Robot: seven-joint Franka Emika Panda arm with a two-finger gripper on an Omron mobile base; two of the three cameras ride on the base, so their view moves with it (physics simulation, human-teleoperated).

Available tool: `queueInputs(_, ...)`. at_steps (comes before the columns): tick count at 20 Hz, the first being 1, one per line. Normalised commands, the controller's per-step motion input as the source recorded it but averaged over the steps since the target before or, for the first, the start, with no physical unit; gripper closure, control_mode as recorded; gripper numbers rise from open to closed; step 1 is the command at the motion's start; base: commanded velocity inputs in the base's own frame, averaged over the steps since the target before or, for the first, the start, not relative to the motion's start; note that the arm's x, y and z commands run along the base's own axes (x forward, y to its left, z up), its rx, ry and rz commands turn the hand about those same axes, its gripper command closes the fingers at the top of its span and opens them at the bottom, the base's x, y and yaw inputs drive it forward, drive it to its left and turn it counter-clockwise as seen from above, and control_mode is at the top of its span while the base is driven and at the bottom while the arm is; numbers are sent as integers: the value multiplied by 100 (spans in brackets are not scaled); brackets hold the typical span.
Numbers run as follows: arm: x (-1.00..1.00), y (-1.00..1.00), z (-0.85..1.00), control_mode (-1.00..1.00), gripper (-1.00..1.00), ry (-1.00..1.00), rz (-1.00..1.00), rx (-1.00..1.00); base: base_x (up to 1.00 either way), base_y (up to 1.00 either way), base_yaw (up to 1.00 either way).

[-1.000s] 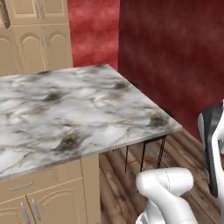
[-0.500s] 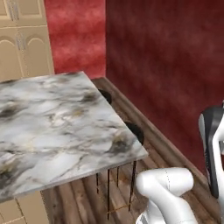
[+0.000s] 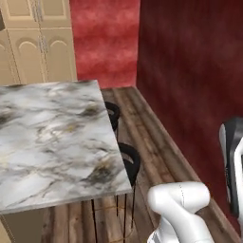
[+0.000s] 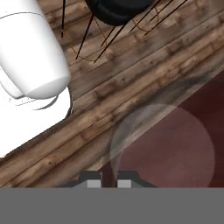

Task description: Pick the jar and candle from the dining table and place them in the open cabinet. Close the cabinet after placing the objects.

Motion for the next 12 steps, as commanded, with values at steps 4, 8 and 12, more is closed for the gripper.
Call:
queueInputs(4,0,0,0,100,100,0,0,0,64,-31,55)
queueInputs(8,0,0,0,100,100,0,0,0,46,-48,51)
queueInputs(12,0,0,0,100,100,0,0,0,0,-97,35)
